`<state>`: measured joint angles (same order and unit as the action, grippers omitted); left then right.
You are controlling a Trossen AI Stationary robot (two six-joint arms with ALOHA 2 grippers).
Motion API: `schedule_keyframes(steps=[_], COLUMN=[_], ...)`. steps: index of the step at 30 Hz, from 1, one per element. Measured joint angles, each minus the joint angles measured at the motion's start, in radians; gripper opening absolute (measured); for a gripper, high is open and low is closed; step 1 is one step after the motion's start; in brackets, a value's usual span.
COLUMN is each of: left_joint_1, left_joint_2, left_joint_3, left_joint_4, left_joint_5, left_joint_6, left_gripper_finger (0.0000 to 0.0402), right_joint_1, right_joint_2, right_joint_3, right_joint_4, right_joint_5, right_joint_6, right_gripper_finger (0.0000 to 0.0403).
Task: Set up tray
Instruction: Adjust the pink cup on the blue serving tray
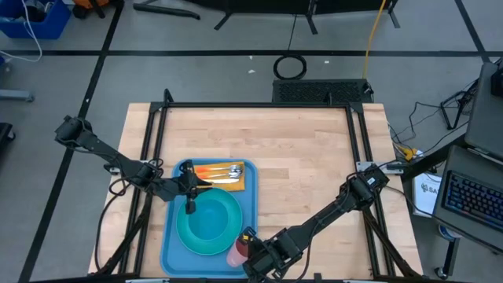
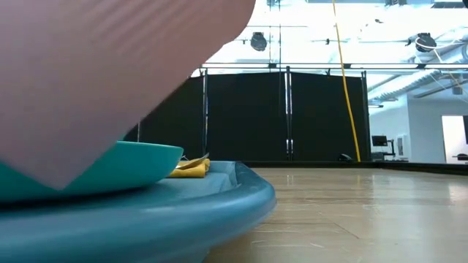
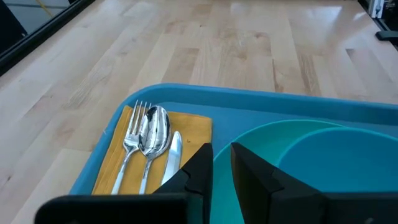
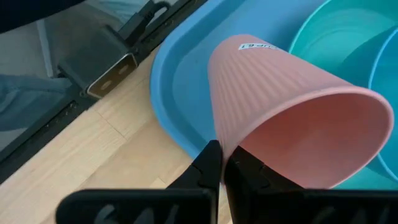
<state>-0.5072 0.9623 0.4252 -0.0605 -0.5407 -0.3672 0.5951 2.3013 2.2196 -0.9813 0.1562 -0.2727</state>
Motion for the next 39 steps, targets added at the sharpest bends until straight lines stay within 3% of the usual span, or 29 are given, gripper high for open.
schedule_keyframes(steps=[19, 23, 39], left_joint_1=[0.0, 0.0, 0.0], left_joint_2=[0.0, 0.0, 0.0], left_joint_3=[0.0, 0.0, 0.0], left_joint_4=[-0.005, -0.005, -0.016], left_joint_5=[0.0, -0.001, -0.002], left_joint_6=[0.0, 0.0, -0.005], left_gripper_finger=[0.0063, 0.0063, 0.0063], right_joint_1=[-0.011, -0.011, -0.004], right_joint_2=[-0.002, -0.008, -0.016], right_joint_3=[-0.106, -0.108, -0.108], right_joint_4=[0.043, 0.118, 0.135], right_joint_5=[0.039, 0.101, 0.106], right_joint_6=[-0.042, -0.043, -0.011], right_gripper_finger=[0.0006, 0.0016, 0.0063])
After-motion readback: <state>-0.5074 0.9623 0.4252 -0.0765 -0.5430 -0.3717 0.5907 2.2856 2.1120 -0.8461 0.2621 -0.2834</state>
